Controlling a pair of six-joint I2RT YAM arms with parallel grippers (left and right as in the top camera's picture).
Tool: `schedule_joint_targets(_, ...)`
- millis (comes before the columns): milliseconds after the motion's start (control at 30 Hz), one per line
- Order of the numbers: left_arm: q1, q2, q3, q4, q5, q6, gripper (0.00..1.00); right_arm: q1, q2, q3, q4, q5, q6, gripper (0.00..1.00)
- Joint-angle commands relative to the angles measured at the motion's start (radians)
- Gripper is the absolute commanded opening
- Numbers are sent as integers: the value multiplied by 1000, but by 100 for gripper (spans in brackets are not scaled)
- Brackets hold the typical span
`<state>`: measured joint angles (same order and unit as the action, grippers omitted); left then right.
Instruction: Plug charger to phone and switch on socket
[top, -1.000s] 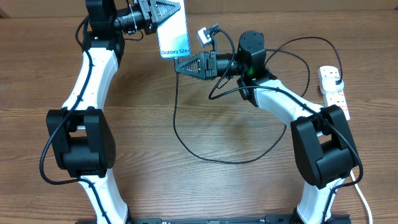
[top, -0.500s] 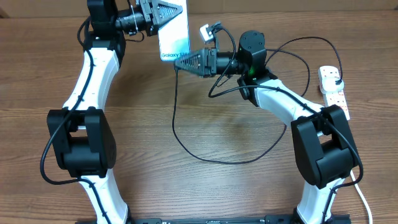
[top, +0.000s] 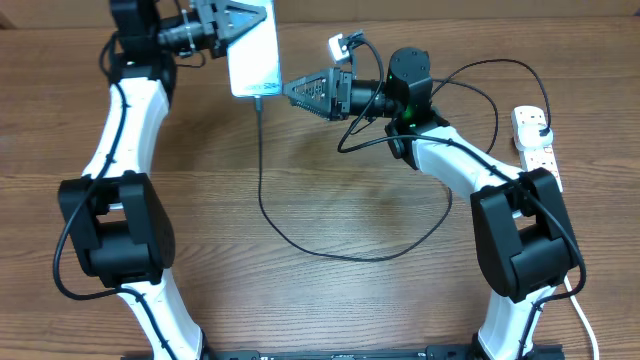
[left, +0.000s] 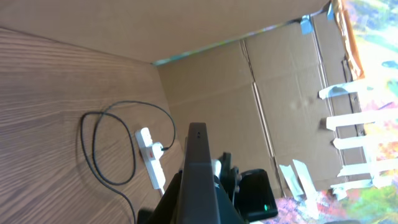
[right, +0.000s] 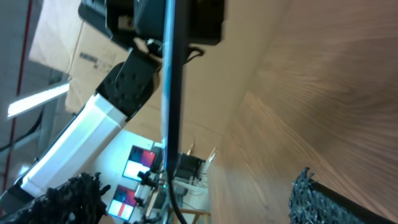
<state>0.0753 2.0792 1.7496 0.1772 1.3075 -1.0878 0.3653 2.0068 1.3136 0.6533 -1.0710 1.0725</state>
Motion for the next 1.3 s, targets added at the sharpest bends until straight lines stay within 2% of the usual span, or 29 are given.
schedule_joint_targets(0, 23, -38, 26, -10, 58, 10, 4, -47, 4, 16, -79, 48, -4, 100)
schedule_joint_targets(67, 24, -38, 26, -25, 58, 10, 4, -63, 4, 16, -194, 87, -35, 100)
schedule_joint_targets(100, 23, -38, 26, -40, 58, 11, 4, -77, 4, 16, -324, 127, -92, 100)
schedule_joint_targets(167, 21, -38, 26, -47, 55, 11, 4, -92, 4, 16, -454, 161, -163, 100)
schedule_joint_targets(367, 6, -38, 26, -77, 50, 64, 4, -148, 0, 16, -624, 177, -298, 100)
schedule_joint_targets(433, -7, -38, 26, -164, 30, 135, 4, -166, -10, 17, -689, 209, -345, 100)
schedule_joint_targets(500, -24, -38, 26, -320, -11, 256, 4, -176, -30, 17, -771, 269, -432, 100)
schedule_joint_targets(600, -47, -38, 26, -513, -89, 412, 4, -178, -71, 18, -900, 433, -526, 100)
schedule_joint_targets(667, -61, -38, 26, -590, -126, 477, 4, -178, -102, 18, -964, 528, -561, 100)
schedule_joint_targets(867, -137, -37, 26, -719, -251, 579, 4, -178, -166, 18, -1068, 691, -607, 100)
schedule_joint_targets(1100, -232, -22, 13, -718, -367, 582, 4, -225, -192, 18, -1117, 692, -610, 100)
schedule_joint_targets(1267, -262, 40, 12, -703, -390, 540, 4, -265, -208, 18, -1151, 689, -619, 100)
